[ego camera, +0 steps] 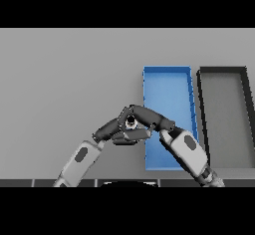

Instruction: Pick up the blue pipe and place it into the blue bin.

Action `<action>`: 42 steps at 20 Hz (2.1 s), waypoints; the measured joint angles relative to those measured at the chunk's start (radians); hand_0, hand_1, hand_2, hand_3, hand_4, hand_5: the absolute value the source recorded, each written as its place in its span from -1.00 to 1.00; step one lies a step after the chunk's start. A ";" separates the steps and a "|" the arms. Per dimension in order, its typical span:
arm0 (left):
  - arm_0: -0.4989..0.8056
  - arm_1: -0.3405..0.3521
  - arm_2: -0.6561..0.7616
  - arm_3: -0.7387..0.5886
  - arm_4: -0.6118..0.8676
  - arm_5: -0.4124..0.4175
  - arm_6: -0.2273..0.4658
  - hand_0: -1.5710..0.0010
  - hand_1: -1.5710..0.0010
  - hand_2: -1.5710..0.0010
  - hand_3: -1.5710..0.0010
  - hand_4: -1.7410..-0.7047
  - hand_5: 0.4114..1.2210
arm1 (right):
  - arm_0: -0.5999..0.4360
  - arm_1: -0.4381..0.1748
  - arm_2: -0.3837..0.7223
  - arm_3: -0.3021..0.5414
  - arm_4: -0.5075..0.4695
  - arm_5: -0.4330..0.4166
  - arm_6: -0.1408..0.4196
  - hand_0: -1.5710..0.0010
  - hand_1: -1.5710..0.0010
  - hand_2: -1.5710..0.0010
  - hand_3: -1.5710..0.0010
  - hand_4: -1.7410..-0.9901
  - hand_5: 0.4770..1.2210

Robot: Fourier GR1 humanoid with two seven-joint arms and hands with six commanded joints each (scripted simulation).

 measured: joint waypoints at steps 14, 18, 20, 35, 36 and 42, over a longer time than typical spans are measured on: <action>0.068 -0.022 0.018 -0.015 0.065 0.002 0.115 0.99 0.99 0.99 0.99 0.58 -0.76 | -0.107 0.004 -0.107 -0.031 -0.358 -0.176 0.168 -1.00 -1.00 -1.00 -1.00 -0.33 1.00; 0.061 -0.021 0.023 -0.031 0.072 0.005 0.135 1.00 1.00 1.00 1.00 0.57 -0.80 | -0.291 -0.072 -0.190 0.006 -0.442 -0.217 0.177 -1.00 -1.00 -1.00 -1.00 -0.34 1.00; 0.071 -0.012 0.020 -0.043 0.071 0.001 0.137 1.00 1.00 1.00 1.00 0.58 -0.81 | -0.373 -0.110 -0.240 0.066 -0.472 -0.217 0.151 -1.00 -1.00 -1.00 -1.00 -0.35 1.00; 0.053 0.010 0.040 -0.034 0.060 0.002 0.131 1.00 1.00 1.00 1.00 0.67 -0.82 | -0.195 -0.311 -0.379 0.435 -0.321 -0.384 0.181 -1.00 -1.00 -1.00 -1.00 -0.35 1.00; 0.060 0.016 0.036 -0.036 0.058 -0.002 0.116 1.00 1.00 1.00 1.00 0.68 -0.82 | -0.158 -0.320 -0.382 0.421 -0.322 -0.399 0.191 -1.00 -1.00 -1.00 -1.00 -0.36 1.00; 0.066 0.003 0.026 -0.039 0.059 0.001 0.132 1.00 1.00 1.00 1.00 0.66 -0.84 | 0.040 -0.326 -0.313 0.379 -0.275 -0.528 0.295 -1.00 -1.00 -1.00 -0.63 -0.48 1.00</action>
